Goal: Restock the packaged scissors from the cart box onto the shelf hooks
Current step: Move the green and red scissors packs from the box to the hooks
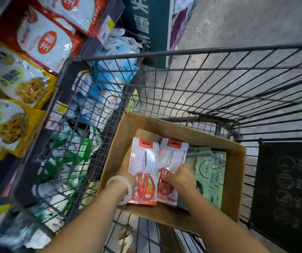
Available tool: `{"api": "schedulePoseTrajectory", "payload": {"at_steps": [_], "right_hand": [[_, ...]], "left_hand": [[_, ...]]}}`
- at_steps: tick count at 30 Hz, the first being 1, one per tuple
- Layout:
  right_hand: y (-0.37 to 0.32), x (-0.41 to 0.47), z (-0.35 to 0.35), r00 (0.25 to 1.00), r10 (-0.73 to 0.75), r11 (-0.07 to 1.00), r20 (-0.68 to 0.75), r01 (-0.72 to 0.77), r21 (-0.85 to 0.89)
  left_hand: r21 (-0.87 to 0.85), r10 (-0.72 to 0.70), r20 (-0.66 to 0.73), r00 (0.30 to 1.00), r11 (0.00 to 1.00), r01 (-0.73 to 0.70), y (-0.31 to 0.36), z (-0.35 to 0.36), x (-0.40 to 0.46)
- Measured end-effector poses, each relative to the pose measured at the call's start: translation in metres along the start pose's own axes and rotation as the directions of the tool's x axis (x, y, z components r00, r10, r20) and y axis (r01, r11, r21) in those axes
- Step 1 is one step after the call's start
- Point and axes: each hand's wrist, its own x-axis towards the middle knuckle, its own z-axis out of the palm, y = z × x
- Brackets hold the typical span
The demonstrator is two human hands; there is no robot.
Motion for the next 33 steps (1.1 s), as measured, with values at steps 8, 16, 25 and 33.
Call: {"api": "schedulePoseTrajectory", "payload": {"at_steps": [8,16,25,33], "right_hand": [[0.01,-0.025,-0.018,0.988,-0.15,0.909,0.035,0.124,0.397],[-0.033,-0.101,-0.065,0.868,-0.496,0.752,0.013,0.423,0.505],[-0.087,-0.256,-0.038,0.652,-0.755,0.575,0.068,0.609,0.547],[-0.048,-0.432,0.109,0.322,-0.906,0.413,0.274,0.811,0.414]], "left_hand": [[-0.126,0.114,0.108,0.988,0.987,-0.1,-0.004,-0.021,-0.038],[-0.434,0.333,0.068,0.94,0.859,-0.273,-0.013,-0.072,-0.109],[-0.795,0.361,-0.318,0.877,0.402,-0.454,-0.12,-0.146,-0.212],[-0.8,0.122,-0.556,0.822,0.189,-0.569,-0.362,-0.153,-0.311]]}}
